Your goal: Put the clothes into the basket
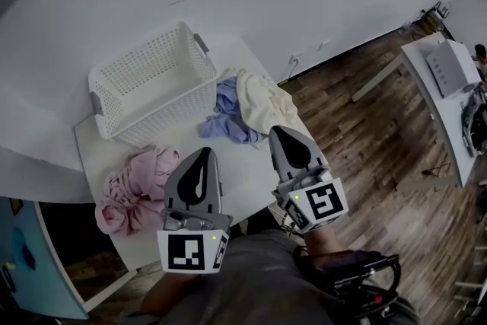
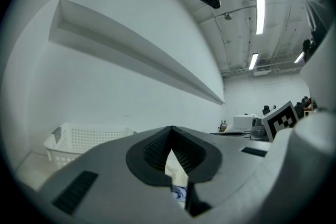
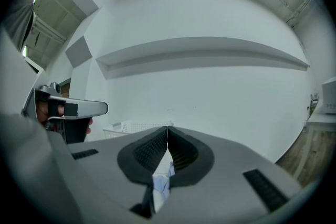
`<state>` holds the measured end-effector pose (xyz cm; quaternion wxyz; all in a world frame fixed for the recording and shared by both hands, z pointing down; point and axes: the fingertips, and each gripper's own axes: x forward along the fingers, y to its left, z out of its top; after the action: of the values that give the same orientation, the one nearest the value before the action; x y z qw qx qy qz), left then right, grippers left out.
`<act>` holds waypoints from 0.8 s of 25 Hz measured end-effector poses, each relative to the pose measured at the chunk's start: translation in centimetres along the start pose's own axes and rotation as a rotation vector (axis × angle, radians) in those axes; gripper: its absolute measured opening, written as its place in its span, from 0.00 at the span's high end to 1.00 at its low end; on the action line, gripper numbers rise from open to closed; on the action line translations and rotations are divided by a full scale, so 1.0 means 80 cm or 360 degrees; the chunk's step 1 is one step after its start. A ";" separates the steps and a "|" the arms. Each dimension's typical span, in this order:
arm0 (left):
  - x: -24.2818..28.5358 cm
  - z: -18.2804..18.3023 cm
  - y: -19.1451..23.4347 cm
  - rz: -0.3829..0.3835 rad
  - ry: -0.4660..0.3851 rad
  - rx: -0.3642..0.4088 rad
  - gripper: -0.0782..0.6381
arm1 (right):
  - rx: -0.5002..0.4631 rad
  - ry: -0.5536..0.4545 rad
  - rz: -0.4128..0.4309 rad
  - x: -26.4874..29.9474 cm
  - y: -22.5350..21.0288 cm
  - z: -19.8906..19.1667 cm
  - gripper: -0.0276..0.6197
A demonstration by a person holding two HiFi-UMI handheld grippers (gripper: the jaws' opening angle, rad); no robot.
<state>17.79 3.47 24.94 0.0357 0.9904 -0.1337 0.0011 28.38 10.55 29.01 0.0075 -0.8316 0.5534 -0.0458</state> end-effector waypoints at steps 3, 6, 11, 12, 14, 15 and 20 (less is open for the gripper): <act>0.022 -0.007 -0.002 0.0007 0.0030 -0.0007 0.88 | 0.0021 0.0032 0.0012 0.013 -0.018 -0.009 0.95; 0.045 -0.015 -0.006 0.0007 0.0052 -0.0019 0.88 | 0.0038 0.0035 0.0024 0.029 -0.037 -0.013 0.94; 0.080 -0.040 -0.007 0.0017 0.0134 -0.0055 0.88 | 0.0072 0.0120 0.0018 0.055 -0.068 -0.037 0.94; 0.086 -0.046 -0.006 0.0021 0.0154 -0.0064 0.88 | 0.0079 0.0137 0.0023 0.059 -0.073 -0.044 0.94; 0.097 -0.056 -0.003 0.0031 0.0190 -0.0081 0.88 | 0.0099 0.0151 0.0043 0.069 -0.081 -0.054 0.94; 0.103 -0.062 -0.001 0.0035 0.0204 -0.0091 0.88 | 0.0107 0.0163 0.0053 0.075 -0.085 -0.060 0.94; 0.131 -0.105 0.005 0.0051 0.0305 -0.0157 0.88 | 0.0111 0.0276 0.0089 0.102 -0.103 -0.103 0.87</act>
<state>27.86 0.90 33.44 0.0969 0.9805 -0.1452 0.0898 38.42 6.58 38.26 -0.0102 -0.8080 0.5730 -0.1367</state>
